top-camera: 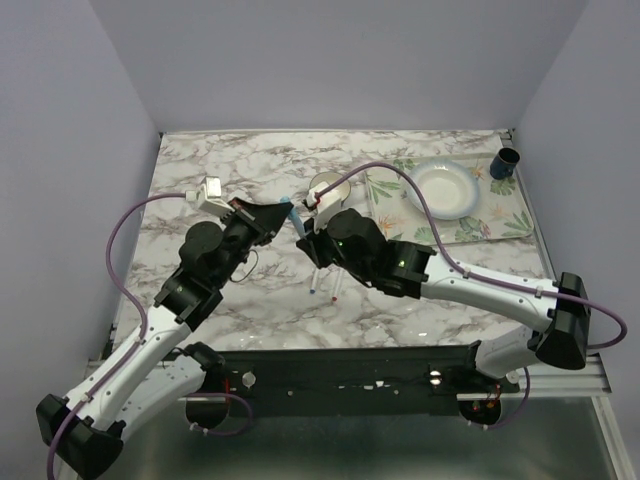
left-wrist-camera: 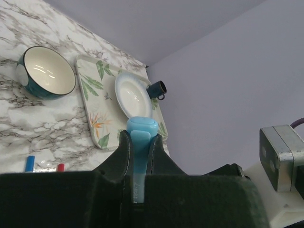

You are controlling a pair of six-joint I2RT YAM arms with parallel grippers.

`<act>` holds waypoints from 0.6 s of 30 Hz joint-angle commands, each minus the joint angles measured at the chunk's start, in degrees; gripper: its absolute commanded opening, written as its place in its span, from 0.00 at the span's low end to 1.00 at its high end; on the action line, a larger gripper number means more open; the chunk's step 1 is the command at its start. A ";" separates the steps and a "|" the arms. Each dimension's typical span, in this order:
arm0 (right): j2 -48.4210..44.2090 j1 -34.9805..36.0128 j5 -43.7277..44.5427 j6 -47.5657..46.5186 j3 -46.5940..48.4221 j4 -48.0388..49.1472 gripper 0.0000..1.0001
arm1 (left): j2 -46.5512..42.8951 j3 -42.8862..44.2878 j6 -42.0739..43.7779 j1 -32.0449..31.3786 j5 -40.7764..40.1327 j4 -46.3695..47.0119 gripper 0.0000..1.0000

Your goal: Insert the pens into the pen caps

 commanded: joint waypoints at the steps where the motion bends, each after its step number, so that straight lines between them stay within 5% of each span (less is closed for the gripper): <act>1: -3.57 -1.82 -1.09 -5.94 2.91 26.06 0.01 | 1.96 -1.47 -6.01 -6.03 16.31 -9.47 0.00; 18: -2.87 -2.08 -3.03 -7.70 3.44 24.30 0.01 | 2.48 0.47 -3.03 -8.58 14.29 -7.27 0.00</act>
